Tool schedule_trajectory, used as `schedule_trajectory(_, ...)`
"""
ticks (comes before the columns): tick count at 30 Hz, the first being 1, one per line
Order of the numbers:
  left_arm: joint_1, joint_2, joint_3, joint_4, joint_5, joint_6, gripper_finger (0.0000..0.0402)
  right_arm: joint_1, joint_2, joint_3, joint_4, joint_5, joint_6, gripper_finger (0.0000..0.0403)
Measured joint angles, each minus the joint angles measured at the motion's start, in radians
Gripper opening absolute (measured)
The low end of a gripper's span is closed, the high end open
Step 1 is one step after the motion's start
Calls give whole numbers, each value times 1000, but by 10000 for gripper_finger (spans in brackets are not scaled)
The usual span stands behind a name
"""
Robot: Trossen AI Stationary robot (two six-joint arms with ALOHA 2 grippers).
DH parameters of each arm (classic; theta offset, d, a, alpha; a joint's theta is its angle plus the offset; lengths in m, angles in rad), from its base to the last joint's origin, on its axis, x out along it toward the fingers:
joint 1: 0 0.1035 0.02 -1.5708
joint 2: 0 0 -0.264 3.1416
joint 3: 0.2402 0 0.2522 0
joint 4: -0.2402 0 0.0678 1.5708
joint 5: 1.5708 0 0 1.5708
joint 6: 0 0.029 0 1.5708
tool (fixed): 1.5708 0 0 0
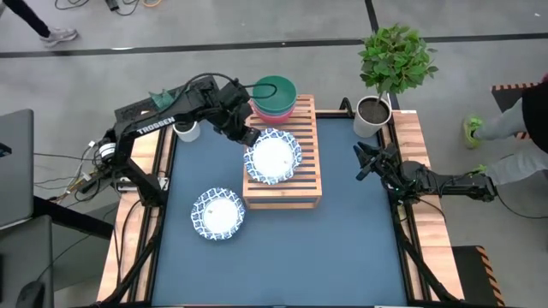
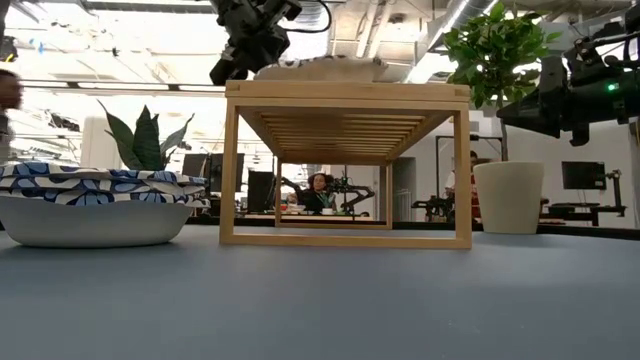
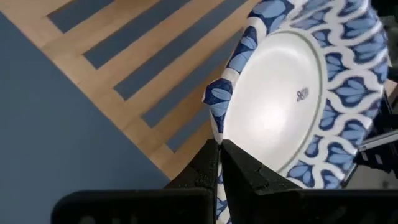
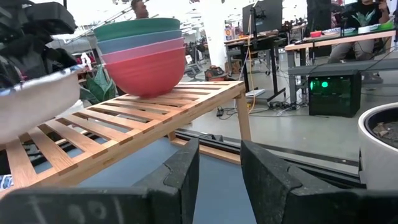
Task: Place and stack bowls onto a shelf
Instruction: Put the white patterned bowl on the shelf, then stack the white patterned bowl on the white patterned bowl
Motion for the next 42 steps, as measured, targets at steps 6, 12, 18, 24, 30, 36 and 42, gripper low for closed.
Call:
schedule_trajectory(6,0,0,0,15,-13,38,11,0,0,0,0,0,0,143)
schedule_trajectory(12,0,0,0,27,-59,55,61,0,0,0,0,0,0,143)
schedule_trajectory(18,3,-23,0,-4,67,117,119,0,0,0,0,0,0,143)
schedule_trajectory(24,3,-134,0,-172,-9,233,155,0,0,0,0,0,1,143)
schedule_trajectory(30,-61,-221,0,-396,-326,265,164,0,0,0,0,0,1,143)
schedule_trajectory(36,-187,-244,-64,-423,-372,146,165,0,0,0,0,0,3,143)
schedule_trajectory(42,-310,-281,-308,-373,-396,-75,165,0,0,0,0,0,2,143)
